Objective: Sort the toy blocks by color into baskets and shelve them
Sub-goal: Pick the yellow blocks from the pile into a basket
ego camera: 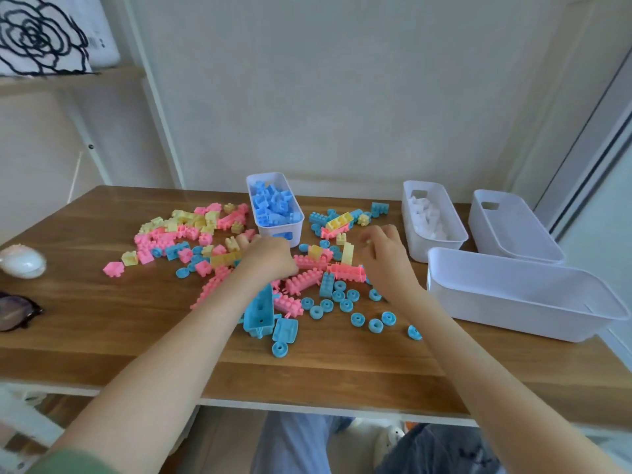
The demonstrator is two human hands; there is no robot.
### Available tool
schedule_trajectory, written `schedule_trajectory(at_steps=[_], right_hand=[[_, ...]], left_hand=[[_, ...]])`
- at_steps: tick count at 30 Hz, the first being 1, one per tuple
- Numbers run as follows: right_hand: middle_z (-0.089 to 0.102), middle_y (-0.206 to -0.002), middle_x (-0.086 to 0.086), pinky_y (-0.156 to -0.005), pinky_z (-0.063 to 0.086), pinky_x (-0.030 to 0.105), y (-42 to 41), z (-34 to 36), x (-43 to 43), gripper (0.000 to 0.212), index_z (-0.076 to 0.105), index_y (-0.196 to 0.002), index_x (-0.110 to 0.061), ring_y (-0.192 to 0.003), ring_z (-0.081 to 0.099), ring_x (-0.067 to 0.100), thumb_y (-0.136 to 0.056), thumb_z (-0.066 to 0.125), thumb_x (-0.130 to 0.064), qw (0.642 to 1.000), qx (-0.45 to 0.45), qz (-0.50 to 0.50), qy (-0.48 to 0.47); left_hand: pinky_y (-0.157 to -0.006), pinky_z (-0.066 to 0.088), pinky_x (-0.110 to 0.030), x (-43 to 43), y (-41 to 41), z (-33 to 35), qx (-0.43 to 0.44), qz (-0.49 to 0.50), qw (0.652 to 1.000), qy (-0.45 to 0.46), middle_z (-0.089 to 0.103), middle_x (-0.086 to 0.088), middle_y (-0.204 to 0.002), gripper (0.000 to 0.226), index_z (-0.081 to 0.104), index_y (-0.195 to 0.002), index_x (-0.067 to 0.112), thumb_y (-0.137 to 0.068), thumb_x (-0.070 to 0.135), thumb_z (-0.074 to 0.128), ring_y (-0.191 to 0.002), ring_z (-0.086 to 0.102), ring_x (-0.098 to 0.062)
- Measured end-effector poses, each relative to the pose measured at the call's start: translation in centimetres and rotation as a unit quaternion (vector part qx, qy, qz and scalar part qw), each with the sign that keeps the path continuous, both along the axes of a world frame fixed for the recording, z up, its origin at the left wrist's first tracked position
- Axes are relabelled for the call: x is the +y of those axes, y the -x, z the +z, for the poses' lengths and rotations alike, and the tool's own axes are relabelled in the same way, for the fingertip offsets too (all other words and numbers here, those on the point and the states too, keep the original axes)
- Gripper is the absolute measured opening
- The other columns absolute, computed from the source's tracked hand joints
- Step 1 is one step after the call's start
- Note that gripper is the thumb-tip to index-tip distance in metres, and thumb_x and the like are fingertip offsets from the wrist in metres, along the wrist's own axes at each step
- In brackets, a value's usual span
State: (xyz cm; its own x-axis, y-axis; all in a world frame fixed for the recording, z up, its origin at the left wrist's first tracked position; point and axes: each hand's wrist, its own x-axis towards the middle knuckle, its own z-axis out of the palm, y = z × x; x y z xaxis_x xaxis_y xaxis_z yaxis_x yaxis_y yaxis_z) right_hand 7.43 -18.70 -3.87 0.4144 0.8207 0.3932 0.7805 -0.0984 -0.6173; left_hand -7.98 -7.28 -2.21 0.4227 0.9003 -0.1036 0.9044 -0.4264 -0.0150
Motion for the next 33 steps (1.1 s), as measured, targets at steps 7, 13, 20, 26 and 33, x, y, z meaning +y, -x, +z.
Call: schedule_trajectory(at_steps=[7, 13, 20, 26, 33], right_hand=[[0.043, -0.126, 0.014, -0.082, 0.036, 0.025, 0.3, 0.0, 4.4, 0.035, 0.045, -0.122, 0.000, -0.100, 0.046, 0.018, -0.094, 0.053, -0.019, 0.987, 0.052, -0.004, 0.152], [0.053, -0.117, 0.019, -0.076, 0.048, 0.033, 0.7, -1.7, 5.6, 0.028, 0.037, -0.114, -0.002, -0.101, 0.056, 0.029, -0.091, 0.051, -0.008, 0.979, 0.116, -0.050, 0.161], [0.054, -0.101, 0.015, -0.053, 0.038, 0.017, 1.2, -1.1, 4.2, 0.031, 0.035, -0.123, 0.002, -0.068, 0.053, 0.015, -0.093, 0.042, -0.004, 0.997, 0.075, -0.021, -0.004], [0.048, -0.082, 0.006, -0.039, 0.027, 0.013, 0.5, -0.4, 3.0, 0.032, 0.034, -0.122, -0.004, -0.049, 0.040, 0.007, -0.091, 0.043, -0.002, 0.995, 0.068, -0.029, -0.072], [0.047, -0.073, 0.001, -0.043, 0.032, 0.013, 0.3, 0.6, 2.9, 0.035, 0.034, -0.123, -0.007, -0.054, 0.042, 0.008, -0.091, 0.042, 0.001, 0.987, 0.139, -0.017, -0.076]], left_hand=[[-0.067, 0.049, -0.028, -0.4, 2.0, 0.0, -0.162, -0.036, 0.985, 0.046, 0.056, -0.006, -0.109, 0.041, 0.048, -0.123, 0.011, -0.086, 0.017, 0.065, -0.088, 0.058, -0.016], [-0.075, 0.041, -0.023, -0.3, 3.7, -0.5, -0.258, -0.022, 0.966, 0.030, 0.049, -0.006, -0.125, 0.034, 0.051, -0.118, 0.015, -0.087, 0.013, 0.065, -0.096, 0.051, -0.012], [-0.079, 0.040, -0.023, -0.6, 3.7, -1.1, -0.203, 0.062, 0.975, -0.062, 0.038, -0.011, -0.134, 0.054, 0.042, -0.129, 0.011, -0.085, 0.029, 0.069, -0.116, 0.048, -0.022], [-0.080, 0.048, -0.035, -0.2, 2.8, -1.4, -0.079, 0.085, 0.993, -0.013, 0.048, 0.001, -0.072, 0.026, 0.057, -0.098, 0.014, -0.089, 0.038, 0.060, -0.088, 0.060, -0.020], [-0.069, 0.045, -0.028, -0.5, 2.4, -1.2, -0.177, -0.010, 0.983, -0.035, 0.054, -0.004, -0.098, 0.031, 0.051, -0.108, 0.009, -0.088, 0.029, 0.062, -0.088, 0.052, -0.017]])
